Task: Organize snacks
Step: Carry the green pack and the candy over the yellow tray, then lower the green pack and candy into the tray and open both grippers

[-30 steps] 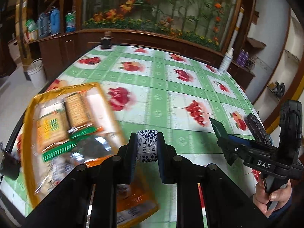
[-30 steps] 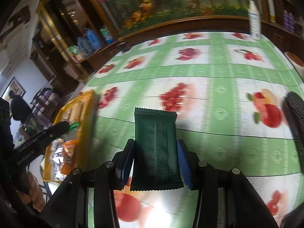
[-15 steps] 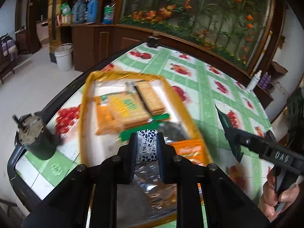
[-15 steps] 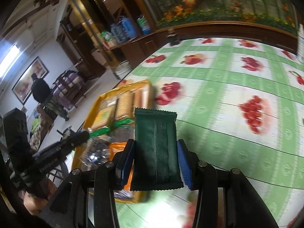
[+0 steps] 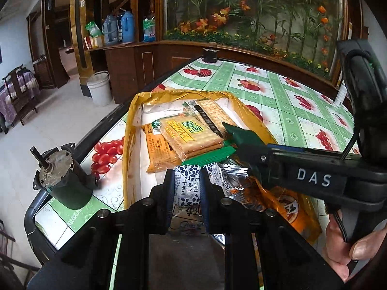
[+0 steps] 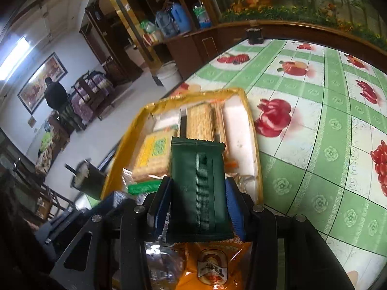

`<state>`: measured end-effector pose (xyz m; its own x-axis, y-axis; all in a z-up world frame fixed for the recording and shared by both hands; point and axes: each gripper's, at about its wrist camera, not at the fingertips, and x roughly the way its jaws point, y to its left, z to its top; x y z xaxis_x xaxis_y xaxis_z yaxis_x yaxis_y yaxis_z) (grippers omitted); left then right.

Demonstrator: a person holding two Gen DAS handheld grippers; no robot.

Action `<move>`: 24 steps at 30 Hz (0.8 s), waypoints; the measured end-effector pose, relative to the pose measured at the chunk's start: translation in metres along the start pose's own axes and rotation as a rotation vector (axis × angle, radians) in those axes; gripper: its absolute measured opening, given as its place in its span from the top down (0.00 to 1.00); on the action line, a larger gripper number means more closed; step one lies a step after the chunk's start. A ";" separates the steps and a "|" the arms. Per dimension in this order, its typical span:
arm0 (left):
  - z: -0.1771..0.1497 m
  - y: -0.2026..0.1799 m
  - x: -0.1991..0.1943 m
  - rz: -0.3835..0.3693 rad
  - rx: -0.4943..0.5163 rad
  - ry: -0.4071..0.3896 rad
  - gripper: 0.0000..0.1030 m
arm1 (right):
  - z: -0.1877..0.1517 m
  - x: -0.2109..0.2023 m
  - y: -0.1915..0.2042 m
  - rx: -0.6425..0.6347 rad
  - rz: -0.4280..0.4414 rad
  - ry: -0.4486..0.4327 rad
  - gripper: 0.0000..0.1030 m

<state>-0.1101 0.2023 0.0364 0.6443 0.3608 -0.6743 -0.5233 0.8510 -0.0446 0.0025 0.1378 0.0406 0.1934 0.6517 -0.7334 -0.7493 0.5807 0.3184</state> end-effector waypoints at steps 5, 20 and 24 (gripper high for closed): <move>-0.002 -0.005 0.001 0.032 0.026 -0.025 0.84 | -0.003 0.001 -0.001 -0.014 -0.011 -0.010 0.56; -0.003 -0.011 0.003 0.075 0.053 -0.048 0.83 | -0.006 0.007 0.003 -0.063 -0.072 -0.019 0.56; -0.003 -0.012 0.003 0.078 0.055 -0.049 0.83 | -0.007 0.008 0.002 -0.062 -0.073 -0.021 0.56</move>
<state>-0.1040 0.1918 0.0329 0.6300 0.4438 -0.6373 -0.5423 0.8388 0.0480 -0.0015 0.1410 0.0312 0.2620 0.6191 -0.7403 -0.7705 0.5961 0.2257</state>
